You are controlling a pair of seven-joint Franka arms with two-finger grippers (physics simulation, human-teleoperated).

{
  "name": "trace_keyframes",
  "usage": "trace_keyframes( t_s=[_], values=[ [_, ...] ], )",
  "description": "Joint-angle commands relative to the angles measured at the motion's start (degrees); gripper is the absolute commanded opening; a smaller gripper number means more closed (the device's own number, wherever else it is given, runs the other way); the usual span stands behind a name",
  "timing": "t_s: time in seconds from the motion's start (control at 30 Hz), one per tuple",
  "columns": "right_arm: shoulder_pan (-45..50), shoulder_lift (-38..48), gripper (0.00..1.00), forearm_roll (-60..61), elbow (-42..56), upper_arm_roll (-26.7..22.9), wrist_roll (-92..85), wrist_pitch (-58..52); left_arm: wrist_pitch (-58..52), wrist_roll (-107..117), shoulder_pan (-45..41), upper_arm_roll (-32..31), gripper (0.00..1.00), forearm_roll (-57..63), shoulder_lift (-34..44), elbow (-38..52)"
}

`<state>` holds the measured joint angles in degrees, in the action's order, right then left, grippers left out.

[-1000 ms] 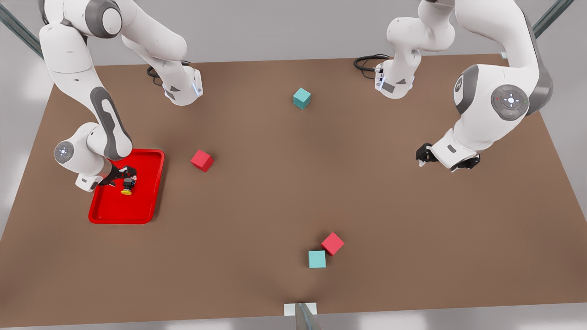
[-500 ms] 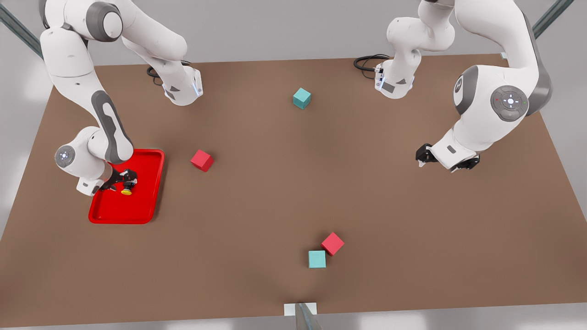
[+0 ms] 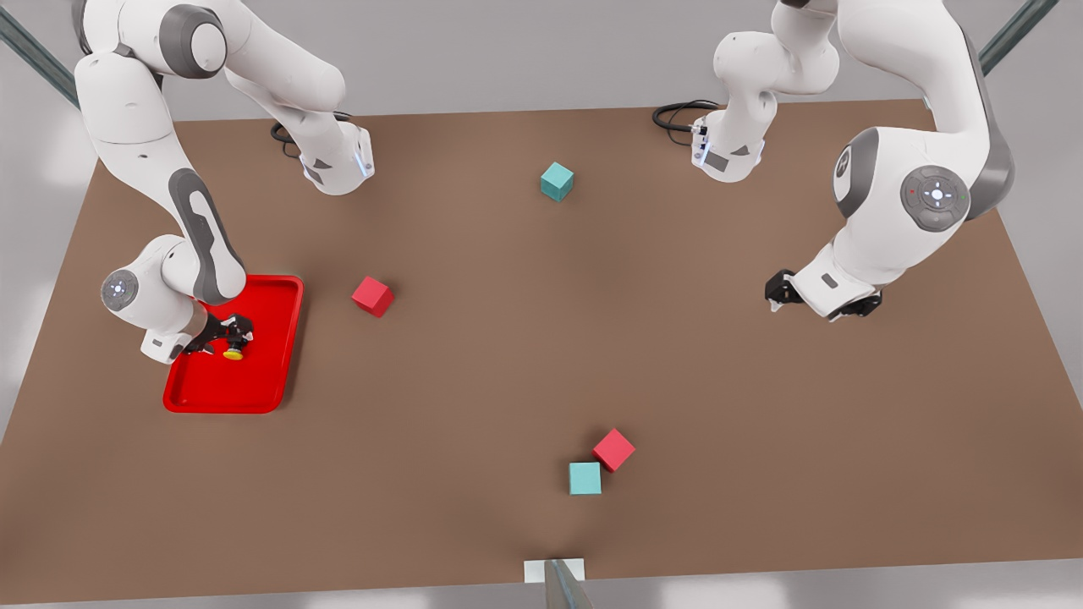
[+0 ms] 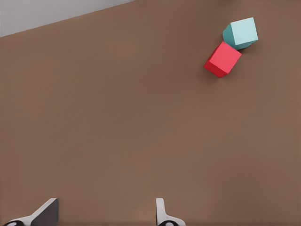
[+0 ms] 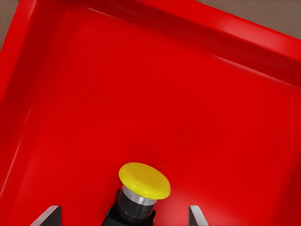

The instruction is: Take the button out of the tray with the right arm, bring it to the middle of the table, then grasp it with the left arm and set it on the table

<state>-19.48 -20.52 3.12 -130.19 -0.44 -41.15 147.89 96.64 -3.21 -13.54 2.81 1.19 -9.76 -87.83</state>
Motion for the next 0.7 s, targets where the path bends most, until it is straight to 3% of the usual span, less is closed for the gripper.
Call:
trace_keyframes(
  t_s=[0.0, 0.07, 0.1, 0.27, 0.3, 0.5, 0.67],
  values=[
    [0.05, 0.04, 0.92, 0.13, 0.02, 0.00, 0.54, -0.06, 0.04, 0.05, 0.00, 0.01, 1.00, 0.04, 0.01, 0.03],
    [0.05, 0.04, 0.72, 0.13, 0.20, 0.00, 0.45, -0.06, 0.04, 0.05, 0.00, 0.01, 1.00, 0.04, 0.01, 0.03],
    [0.05, -0.14, 0.69, 0.13, 0.29, 0.00, 0.45, -0.06, 0.04, 0.05, 0.09, 0.01, 1.00, 0.04, -0.08, 0.03],
    [0.05, -0.14, 0.67, 0.13, 0.29, 0.00, 0.36, -0.06, 0.04, 0.05, 0.00, 0.01, 1.00, 0.04, -0.17, 0.03],
    [0.05, -0.14, 0.60, 0.13, 0.37, 0.00, 0.19, -0.06, 0.04, 0.05, 0.00, 0.01, 1.00, 0.04, -0.17, 0.03],
    [0.14, -0.14, 0.45, 0.04, 0.37, 0.00, -0.43, -0.14, 0.13, 0.05, 0.00, 0.01, 1.00, 0.04, -0.34, 0.03],
    [0.14, -0.23, 0.45, 0.04, 0.37, 0.18, -0.08, -0.14, 0.13, 0.05, 0.00, 0.01, 1.00, 0.04, -0.43, 0.03]
  ],
)
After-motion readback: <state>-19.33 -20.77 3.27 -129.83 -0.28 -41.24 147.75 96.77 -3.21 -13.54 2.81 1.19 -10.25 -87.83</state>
